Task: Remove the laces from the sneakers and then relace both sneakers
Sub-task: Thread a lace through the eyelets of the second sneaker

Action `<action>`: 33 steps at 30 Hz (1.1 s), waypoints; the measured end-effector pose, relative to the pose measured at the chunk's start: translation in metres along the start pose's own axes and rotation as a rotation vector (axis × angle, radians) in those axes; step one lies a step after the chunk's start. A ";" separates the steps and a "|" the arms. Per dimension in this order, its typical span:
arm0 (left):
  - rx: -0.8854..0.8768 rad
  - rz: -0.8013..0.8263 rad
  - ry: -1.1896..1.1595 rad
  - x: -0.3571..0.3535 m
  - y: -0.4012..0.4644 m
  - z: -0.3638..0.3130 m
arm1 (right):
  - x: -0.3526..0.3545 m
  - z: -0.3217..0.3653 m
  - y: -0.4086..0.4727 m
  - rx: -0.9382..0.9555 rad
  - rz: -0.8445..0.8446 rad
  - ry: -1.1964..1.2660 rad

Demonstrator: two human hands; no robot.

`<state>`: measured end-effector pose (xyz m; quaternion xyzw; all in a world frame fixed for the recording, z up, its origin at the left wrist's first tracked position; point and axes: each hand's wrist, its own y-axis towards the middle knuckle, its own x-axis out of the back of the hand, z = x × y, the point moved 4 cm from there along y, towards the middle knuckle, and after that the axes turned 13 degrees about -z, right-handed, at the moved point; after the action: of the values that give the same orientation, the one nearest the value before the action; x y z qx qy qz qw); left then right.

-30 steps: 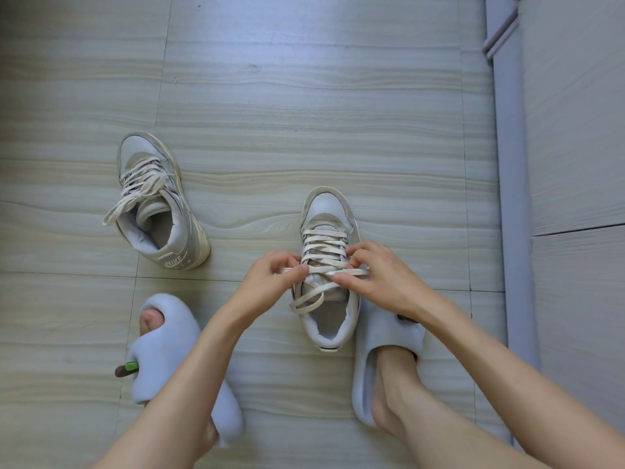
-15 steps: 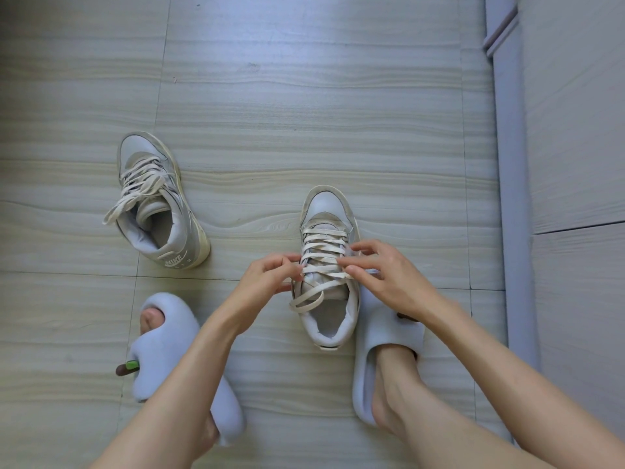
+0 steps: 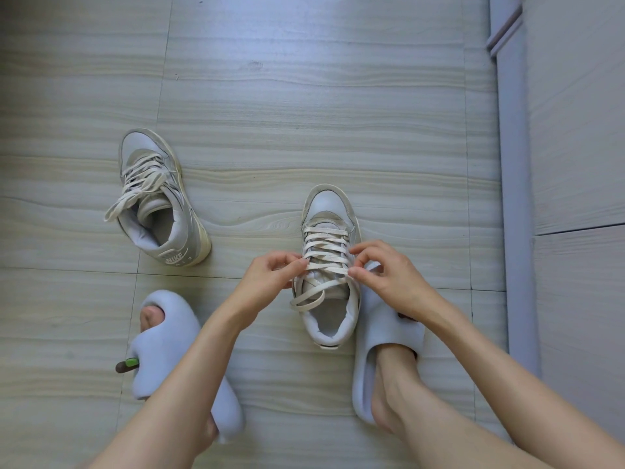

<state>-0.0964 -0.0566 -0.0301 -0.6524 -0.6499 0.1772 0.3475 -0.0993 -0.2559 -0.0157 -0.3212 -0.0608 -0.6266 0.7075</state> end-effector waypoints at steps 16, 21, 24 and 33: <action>-0.015 -0.176 0.258 -0.011 -0.032 0.030 | -0.012 0.008 -0.011 0.225 -0.066 -0.214; -0.090 -0.128 0.768 -0.009 -0.038 0.025 | -0.034 -0.018 -0.016 0.077 0.027 -0.413; -0.183 -0.032 0.929 -0.002 -0.042 0.007 | -0.034 -0.024 -0.015 -0.029 0.043 -0.443; -0.446 0.218 0.872 -0.008 -0.084 -0.083 | -0.033 -0.011 -0.021 0.164 0.026 -0.510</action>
<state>-0.1015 -0.0901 0.0831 -0.7881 -0.3942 -0.2201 0.4184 -0.1288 -0.2339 -0.0328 -0.4113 -0.2834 -0.5091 0.7010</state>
